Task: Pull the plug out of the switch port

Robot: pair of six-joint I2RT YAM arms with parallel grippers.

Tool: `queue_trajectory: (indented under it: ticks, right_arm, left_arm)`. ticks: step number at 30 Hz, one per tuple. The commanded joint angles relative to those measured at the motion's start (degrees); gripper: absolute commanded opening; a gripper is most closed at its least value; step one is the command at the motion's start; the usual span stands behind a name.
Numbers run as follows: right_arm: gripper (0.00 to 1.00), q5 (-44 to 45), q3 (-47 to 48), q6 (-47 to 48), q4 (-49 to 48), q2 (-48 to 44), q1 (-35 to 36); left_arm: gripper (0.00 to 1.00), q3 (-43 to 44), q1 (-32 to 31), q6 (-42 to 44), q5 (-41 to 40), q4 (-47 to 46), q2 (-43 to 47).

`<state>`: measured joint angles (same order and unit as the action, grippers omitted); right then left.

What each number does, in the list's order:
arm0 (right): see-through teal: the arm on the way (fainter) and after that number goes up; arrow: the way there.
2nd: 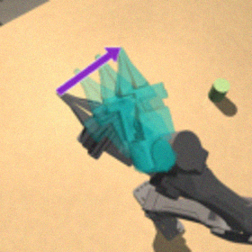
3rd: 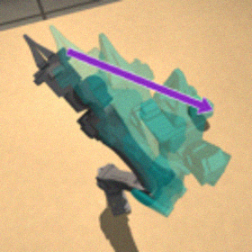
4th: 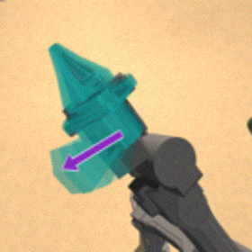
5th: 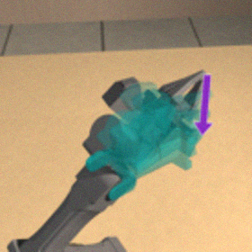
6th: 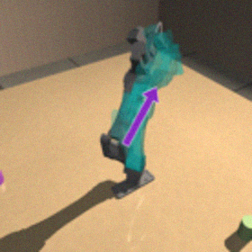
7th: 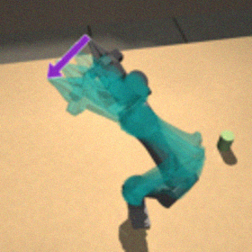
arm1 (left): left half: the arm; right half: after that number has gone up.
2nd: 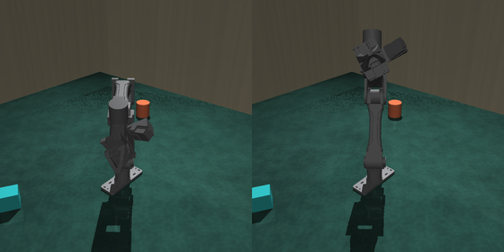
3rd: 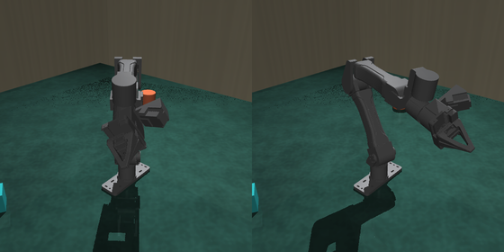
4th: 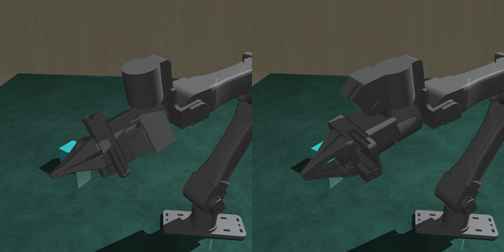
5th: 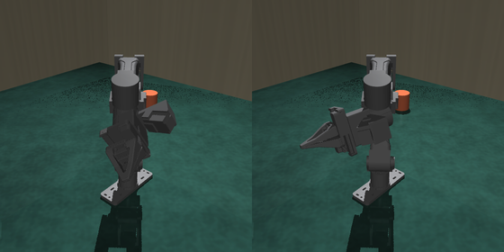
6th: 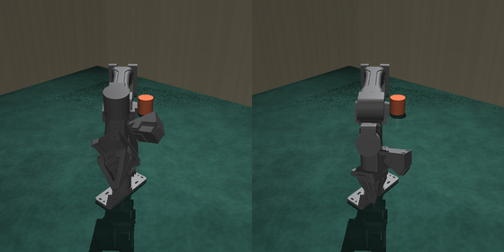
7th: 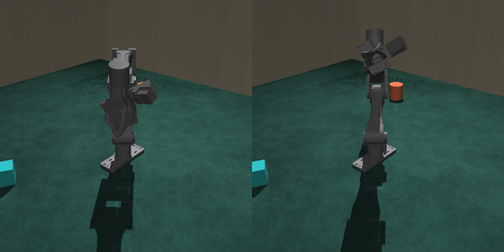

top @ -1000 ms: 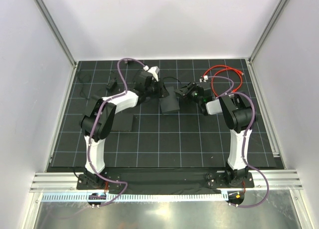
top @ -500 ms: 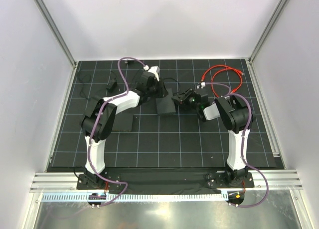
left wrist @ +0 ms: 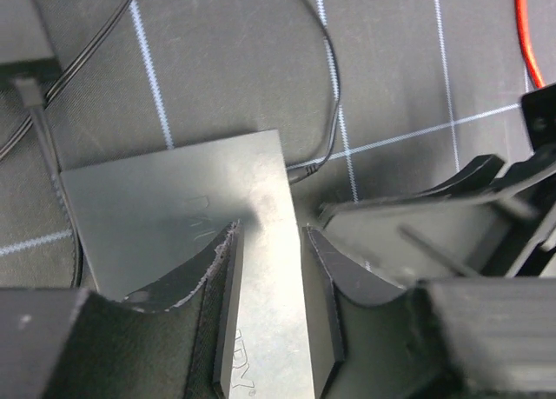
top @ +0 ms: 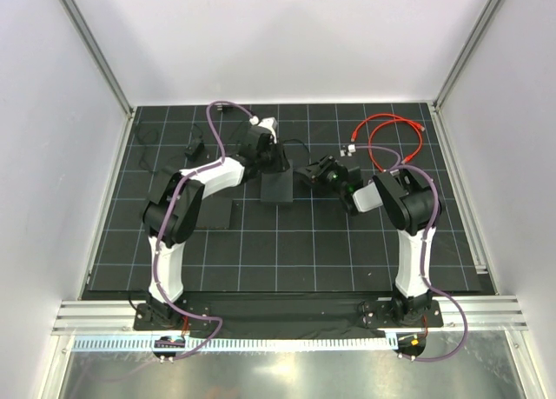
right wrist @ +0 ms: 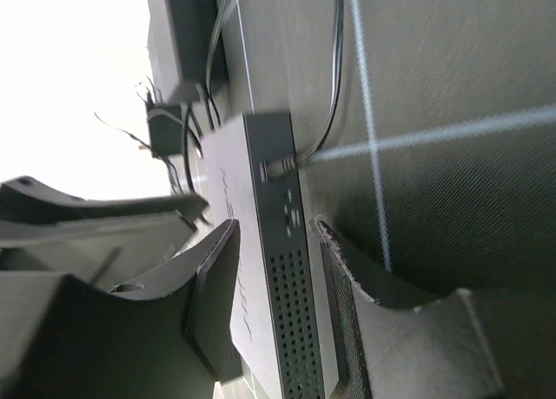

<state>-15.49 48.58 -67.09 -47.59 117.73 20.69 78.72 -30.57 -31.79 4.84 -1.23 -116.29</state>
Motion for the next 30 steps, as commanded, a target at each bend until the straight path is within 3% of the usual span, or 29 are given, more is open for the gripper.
queue_trajectory:
  ticks: [1, 9, 18, 30]
  right_arm:
    - [0.45, 1.77, 1.26, -3.21, -5.75, 1.27, -0.47]
    - [0.38, 2.48, 2.22, -10.6, -10.41, 6.63, -0.56]
    - [0.3, 3.0, 3.98, -16.49, -11.73, 10.58, -0.21]
    - [0.3, 4.49, 5.65, -18.43, -10.33, 12.26, 2.25]
  left_arm:
    - [0.35, 0.82, 0.16, -2.57, -2.12, 1.06, 0.28]
    - [0.23, 3.55, 0.24, -4.16, -1.68, 5.01, -2.54]
    - [0.18, 5.29, 0.24, -6.88, -2.82, 9.56, -4.38]
    - [0.14, 9.0, 0.24, -7.41, -2.38, 15.3, -7.11]
